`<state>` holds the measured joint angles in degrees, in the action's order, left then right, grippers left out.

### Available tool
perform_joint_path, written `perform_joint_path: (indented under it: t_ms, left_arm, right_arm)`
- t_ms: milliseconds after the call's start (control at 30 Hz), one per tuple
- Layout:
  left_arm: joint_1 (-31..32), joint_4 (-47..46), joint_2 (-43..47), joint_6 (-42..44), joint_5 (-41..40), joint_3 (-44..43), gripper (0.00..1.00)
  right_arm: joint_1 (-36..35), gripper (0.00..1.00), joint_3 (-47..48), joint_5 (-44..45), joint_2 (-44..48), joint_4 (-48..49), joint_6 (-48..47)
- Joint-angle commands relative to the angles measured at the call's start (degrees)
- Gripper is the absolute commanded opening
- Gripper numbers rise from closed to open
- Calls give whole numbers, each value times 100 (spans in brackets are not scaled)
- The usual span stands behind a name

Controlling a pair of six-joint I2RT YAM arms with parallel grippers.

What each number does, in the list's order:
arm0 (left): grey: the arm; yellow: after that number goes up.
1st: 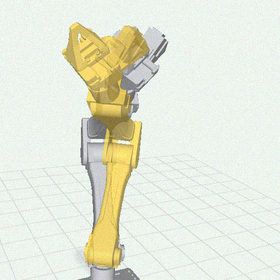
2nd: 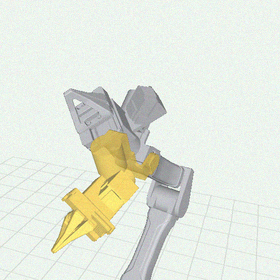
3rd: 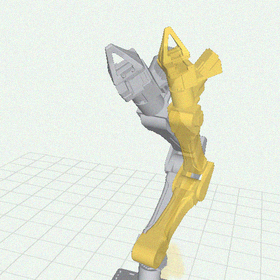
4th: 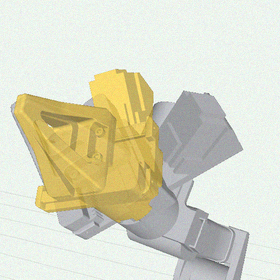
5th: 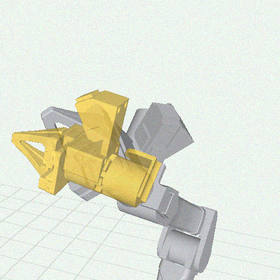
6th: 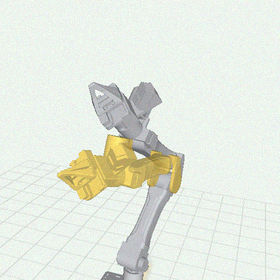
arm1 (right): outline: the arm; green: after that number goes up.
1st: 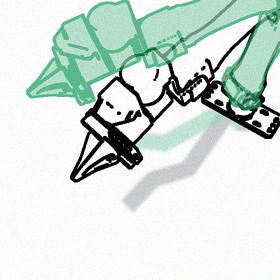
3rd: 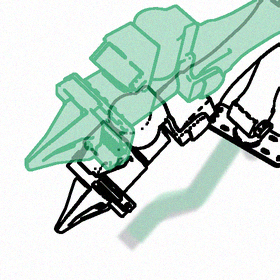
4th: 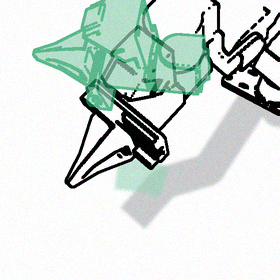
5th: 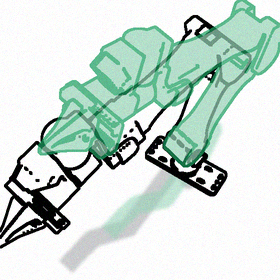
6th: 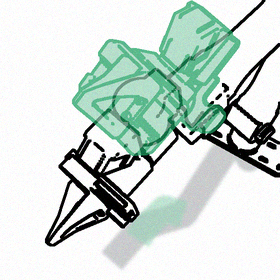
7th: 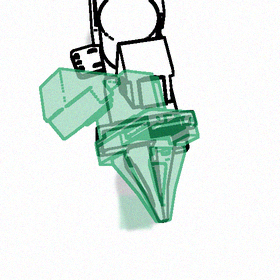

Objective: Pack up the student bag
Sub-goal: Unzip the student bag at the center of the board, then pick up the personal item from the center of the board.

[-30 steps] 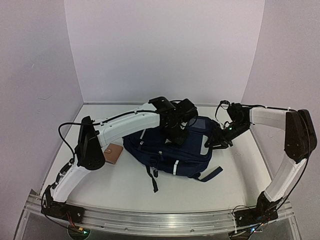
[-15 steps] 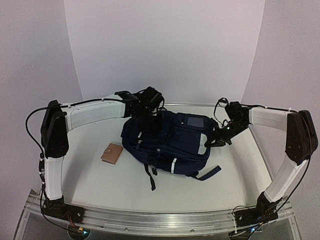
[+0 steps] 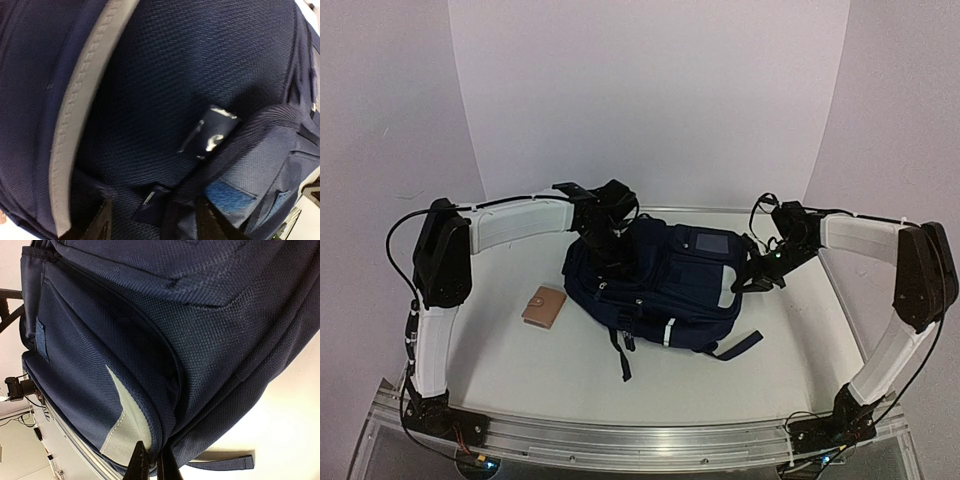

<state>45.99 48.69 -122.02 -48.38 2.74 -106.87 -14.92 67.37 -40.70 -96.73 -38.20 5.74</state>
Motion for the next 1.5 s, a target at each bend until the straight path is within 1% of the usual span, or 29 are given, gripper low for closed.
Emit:
perform_joint_path:
  t_ms: [0, 33, 67, 100, 167, 233, 267, 300, 333, 367, 467, 567, 700, 767, 833, 967, 1033, 1100, 1200, 1333, 1467]
  left_arm:
    - [-82, 652, -149, 45, -192, 105, 63]
    - [-82, 521, 29, 107, -64, 153, 67]
    - [-82, 296, 182, 197, 73, 221, 72]
    - [-82, 136, 429, 276, 158, 271, 81]
    - [-87, 34, 742, 386, 130, 314, 91]
    - [-101, 17, 1093, 475, 21, 386, 95]
    - [-120, 36, 1264, 471, -41, 471, 98]
    - [-163, 38, 1429, 445, -79, 612, 99]
    - [-202, 24, 1595, 407, -101, 764, 100]
    - [-244, -28, 1802, 327, -112, 960, 100]
    - [-406, -340, 2421, -51, -81, 1714, 100]
    - [-634, -584, 2977, -513, -33, 2722, 100]
    - [-817, -448, 3570, -1251, -287, 3739, 100]
    - [-940, -300, 3866, -1651, -486, 4236, 100]
    - [-1095, -338, 4187, -2053, -480, 4825, 100]
    - [-1308, -907, 4887, -2723, -402, 5911, 98]
    - [-1443, -1238, 5105, -2860, -310, 6379, 97]
    - [-1629, -1653, 5178, -2850, -88, 6761, 95]
    - [-1816, -2334, 4993, -2599, 205, 6994, 91]
    - [-1958, -3033, 4481, -2207, 442, 6955, 88]
    - [-2095, -3555, 4096, -2068, 566, 6924, 85]
  right_arm:
    - [97, 0, 97, 353, 374, -56, -382]
    - [95, 3, 127, 329, 438, -57, -423]
    - [95, 12, 176, 314, 493, -62, -466]
    - [94, 19, 219, 301, 536, -72, -514]
    - [94, 32, 320, 299, 626, -90, -528]
    - [99, 42, 423, 298, 702, -119, -752]
    - [96, 50, 481, 305, 749, -139, -821]
    - [99, 55, 539, 313, 810, -145, -882]
    - [97, 60, 601, 317, 866, -144, -946]
    - [96, 61, 660, 302, 916, -142, -1027]
    - [78, 63, 848, 90, 1023, -124, -1214]
    - [-90, 56, 1033, -144, 825, -84, -1252]
    - [-432, 51, 1335, -274, 284, -49, -1153]
    - [-584, 51, 1503, -336, 37, -10, -1113]
    - [-731, 51, 1656, -396, -174, 38, -1094]
    - [-1057, 50, 1988, -413, -611, 148, -1052]
    - [-1185, 50, 2168, -437, -821, 218, -977]
    - [-1300, 51, 2353, -428, -1030, 273, -919]
    - [-1502, 51, 2649, -406, -1295, 347, -844]
    - [-1682, 50, 3029, -373, -1610, 401, -759]
    - [-1813, 51, 3406, -367, -1865, 429, -715]
